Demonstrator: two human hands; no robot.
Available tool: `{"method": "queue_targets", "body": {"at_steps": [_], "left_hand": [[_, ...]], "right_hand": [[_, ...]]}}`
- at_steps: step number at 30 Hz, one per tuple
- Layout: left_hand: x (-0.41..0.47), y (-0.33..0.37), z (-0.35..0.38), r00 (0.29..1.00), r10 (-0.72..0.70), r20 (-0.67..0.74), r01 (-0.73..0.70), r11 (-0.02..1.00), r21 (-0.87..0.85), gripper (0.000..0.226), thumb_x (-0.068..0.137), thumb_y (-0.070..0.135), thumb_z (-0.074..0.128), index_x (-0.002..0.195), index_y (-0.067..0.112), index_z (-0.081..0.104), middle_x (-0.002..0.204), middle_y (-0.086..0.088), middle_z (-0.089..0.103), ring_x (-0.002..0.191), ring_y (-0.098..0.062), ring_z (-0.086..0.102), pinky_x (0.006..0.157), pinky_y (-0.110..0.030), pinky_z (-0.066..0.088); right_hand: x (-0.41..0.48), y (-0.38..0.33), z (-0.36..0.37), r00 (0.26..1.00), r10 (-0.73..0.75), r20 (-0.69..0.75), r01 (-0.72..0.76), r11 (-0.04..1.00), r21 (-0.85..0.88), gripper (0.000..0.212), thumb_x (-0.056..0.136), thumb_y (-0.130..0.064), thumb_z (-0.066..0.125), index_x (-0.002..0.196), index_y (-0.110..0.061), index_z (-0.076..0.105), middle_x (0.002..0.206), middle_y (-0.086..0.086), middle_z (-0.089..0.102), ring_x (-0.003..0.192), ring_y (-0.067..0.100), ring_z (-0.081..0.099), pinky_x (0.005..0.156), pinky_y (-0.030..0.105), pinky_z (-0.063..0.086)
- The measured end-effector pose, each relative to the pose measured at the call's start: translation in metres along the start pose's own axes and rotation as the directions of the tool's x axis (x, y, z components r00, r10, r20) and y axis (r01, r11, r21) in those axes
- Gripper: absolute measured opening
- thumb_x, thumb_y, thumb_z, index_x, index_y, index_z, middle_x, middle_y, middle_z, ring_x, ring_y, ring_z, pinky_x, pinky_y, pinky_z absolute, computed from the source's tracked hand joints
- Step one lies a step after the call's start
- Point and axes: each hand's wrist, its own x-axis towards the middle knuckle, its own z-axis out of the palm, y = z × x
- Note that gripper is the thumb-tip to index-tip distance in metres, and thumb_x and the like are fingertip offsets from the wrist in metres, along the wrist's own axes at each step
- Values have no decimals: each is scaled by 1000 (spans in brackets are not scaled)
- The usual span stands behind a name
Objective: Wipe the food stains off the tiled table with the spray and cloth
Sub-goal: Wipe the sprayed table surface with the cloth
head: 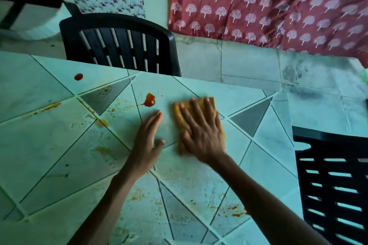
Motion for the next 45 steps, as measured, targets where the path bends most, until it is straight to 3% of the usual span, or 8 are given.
{"method": "queue_targets", "body": {"at_steps": [5,11,21,24,30,40,43,45], "left_hand": [[-7,-4,-26,996,82,-41,-70,970,231,66,89,25,53,150,10,34,153,-4,35,142,-20,32,115,-39,31],[-26,-29,-29,999,27,-19,-17,912,410,73,95,50,42,154,11,26,161,-6,21,150,-25,17,119,-43,24],[-29,-28,-18,997,6,-72,23,921,389,73,94,43,47,156,13,20,164,-2,14,152,-20,8,121,-46,18],[-30,-28,-17,996,20,-84,17,907,420,74,95,42,48,156,12,19,164,-3,14,152,-21,9,121,-45,18],[-31,-26,-15,994,18,-107,36,876,482,73,94,42,47,156,12,21,164,-5,17,151,-22,13,121,-46,18],[-29,-27,-15,995,26,-99,21,893,449,73,95,42,45,156,12,19,164,-4,15,152,-21,11,120,-48,19],[-30,-27,-16,993,34,-110,16,906,423,73,95,43,44,156,13,18,164,-4,15,152,-21,11,121,-48,18],[-31,-29,-16,994,40,-105,7,911,412,72,95,43,43,156,13,19,164,-4,15,152,-21,11,121,-47,17]], "right_hand": [[-63,56,-4,995,-62,74,65,997,-35,67,96,-62,26,157,-45,4,168,-7,1,154,32,-7,123,55,11],[81,24,-6,903,429,-19,-426,900,94,73,90,-58,28,159,-35,14,169,4,2,152,42,-6,119,64,8],[-43,-13,6,984,-164,75,167,985,-35,70,96,-62,31,159,-38,10,168,0,3,154,37,-6,120,58,20],[-30,30,-1,990,-100,96,105,993,-50,69,95,-64,25,158,-40,11,168,-2,4,154,35,-6,121,60,18],[100,-20,1,926,378,13,-378,925,41,78,89,-59,25,160,-32,7,168,6,-2,152,42,-10,119,65,10],[-46,7,-2,956,-276,99,281,959,-44,73,94,-63,33,159,-36,12,168,1,6,154,37,-2,121,57,19],[-9,43,-6,961,-259,101,271,954,-131,69,95,-60,25,159,-37,12,167,0,14,154,35,1,122,58,14],[37,29,-5,998,43,53,-37,993,-113,71,93,-64,15,159,-39,5,169,-1,6,154,34,-6,122,59,8]]}}
